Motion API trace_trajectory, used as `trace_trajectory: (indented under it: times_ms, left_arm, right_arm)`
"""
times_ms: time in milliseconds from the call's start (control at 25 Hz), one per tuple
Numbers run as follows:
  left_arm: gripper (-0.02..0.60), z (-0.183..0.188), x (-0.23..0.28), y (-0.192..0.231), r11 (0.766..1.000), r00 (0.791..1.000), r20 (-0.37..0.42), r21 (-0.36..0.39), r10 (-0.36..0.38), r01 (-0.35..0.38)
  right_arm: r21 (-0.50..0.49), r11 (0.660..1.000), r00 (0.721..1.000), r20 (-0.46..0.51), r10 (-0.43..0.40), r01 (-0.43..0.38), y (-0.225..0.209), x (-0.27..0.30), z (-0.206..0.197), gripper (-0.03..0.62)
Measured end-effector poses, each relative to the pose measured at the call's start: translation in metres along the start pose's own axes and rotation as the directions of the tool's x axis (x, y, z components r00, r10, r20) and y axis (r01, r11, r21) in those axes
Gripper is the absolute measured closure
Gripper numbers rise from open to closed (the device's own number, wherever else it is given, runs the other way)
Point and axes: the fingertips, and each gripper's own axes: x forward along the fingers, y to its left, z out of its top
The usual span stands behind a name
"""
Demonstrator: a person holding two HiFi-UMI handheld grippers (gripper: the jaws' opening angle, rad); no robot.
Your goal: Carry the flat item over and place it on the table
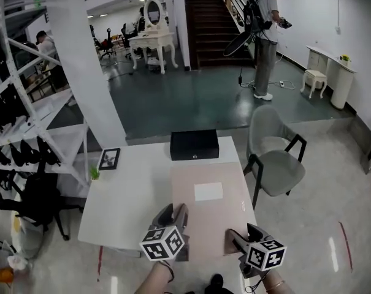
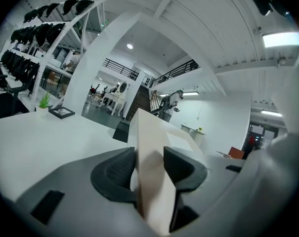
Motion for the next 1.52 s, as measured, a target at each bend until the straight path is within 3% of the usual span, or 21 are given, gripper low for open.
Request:
trace_trajectory:
  times_ms: [480, 1520]
  left_arm:
    - [0.400, -0.006, 0.020, 0.025, 0.996, 0.996, -0.012, -0.025, 0.086, -0.086]
    - [0.402, -0.038, 0.096, 0.041, 0.992, 0.984, -0.131, -0.028, 0.119, -0.124]
  right_arm:
    - [-0.015, 0.998, 0.997, -0.062, 0.055, -0.056, -0.012, 0.037, 0.004, 0.309]
    - [0.012, 1.000, 0.992, -0.129, 0.004, -0.002, -0.060, 0.076, 0.004, 0.319]
